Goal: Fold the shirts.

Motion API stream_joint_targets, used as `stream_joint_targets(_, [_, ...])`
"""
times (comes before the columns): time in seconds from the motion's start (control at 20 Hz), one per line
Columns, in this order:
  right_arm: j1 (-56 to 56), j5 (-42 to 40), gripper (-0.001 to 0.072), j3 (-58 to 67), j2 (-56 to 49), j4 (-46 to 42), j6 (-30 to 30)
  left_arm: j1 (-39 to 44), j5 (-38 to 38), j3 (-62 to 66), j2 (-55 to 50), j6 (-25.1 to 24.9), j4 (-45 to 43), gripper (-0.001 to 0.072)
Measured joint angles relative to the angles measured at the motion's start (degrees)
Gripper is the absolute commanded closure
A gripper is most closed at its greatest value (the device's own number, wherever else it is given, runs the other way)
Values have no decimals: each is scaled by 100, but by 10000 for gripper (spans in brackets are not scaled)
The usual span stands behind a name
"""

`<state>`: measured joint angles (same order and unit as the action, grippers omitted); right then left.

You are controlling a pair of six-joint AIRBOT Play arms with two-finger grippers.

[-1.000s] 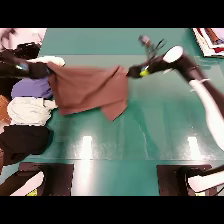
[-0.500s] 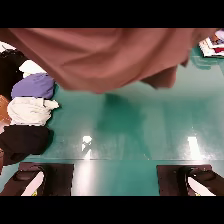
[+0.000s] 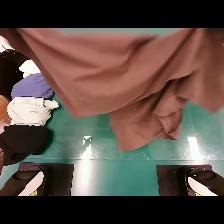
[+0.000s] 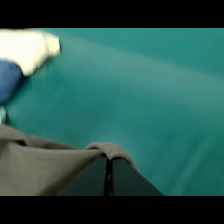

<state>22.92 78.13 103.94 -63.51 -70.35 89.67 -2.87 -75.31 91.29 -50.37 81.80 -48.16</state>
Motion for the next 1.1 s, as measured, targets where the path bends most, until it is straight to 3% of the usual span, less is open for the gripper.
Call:
stream_joint_targets(0.2, [52, 240, 699, -516, -1316, 11, -33, 0, 133, -1904, -710, -186, -7, 677])
stream_joint_targets(0.35, [-42, -245, 697, -1078, -2138, 352, -197, 0, 682, -3088, -1344, -450, -4, 674])
stream_joint_targets(0.4, [-98, -459, 687, -1222, -2365, 501, -247, 0, 909, -3327, -1569, -522, -24, 460])
stream_joint_targets(0.45, [-160, -647, 505, -1314, -2540, 697, -295, -2, 1099, -3473, -1762, -566, -26, 143])
stream_joint_targets(0.5, [-205, -791, 306, -1388, -2719, 885, -361, -2, 1287, -3574, -1947, -608, -37, 92])
stream_joint_targets(0.55, [-262, -881, 267, -1416, -2855, 1058, -420, -2, 1445, -3613, -2074, -625, -37, 92])
stream_joint_targets(0.75, [-605, -1005, 268, -1196, -3058, 1478, -549, -181, 1574, -3303, -2317, -675, -81, 93])
stream_joint_targets(0.95, [-1064, -754, 269, -1161, -2625, 1587, -662, -350, 1071, -3488, -2114, -599, -400, 93])
stream_joint_targets(1.1, [-1375, -723, 269, -1523, -2083, 1606, -706, -4, 1248, -4218, -1902, -494, -393, 92])
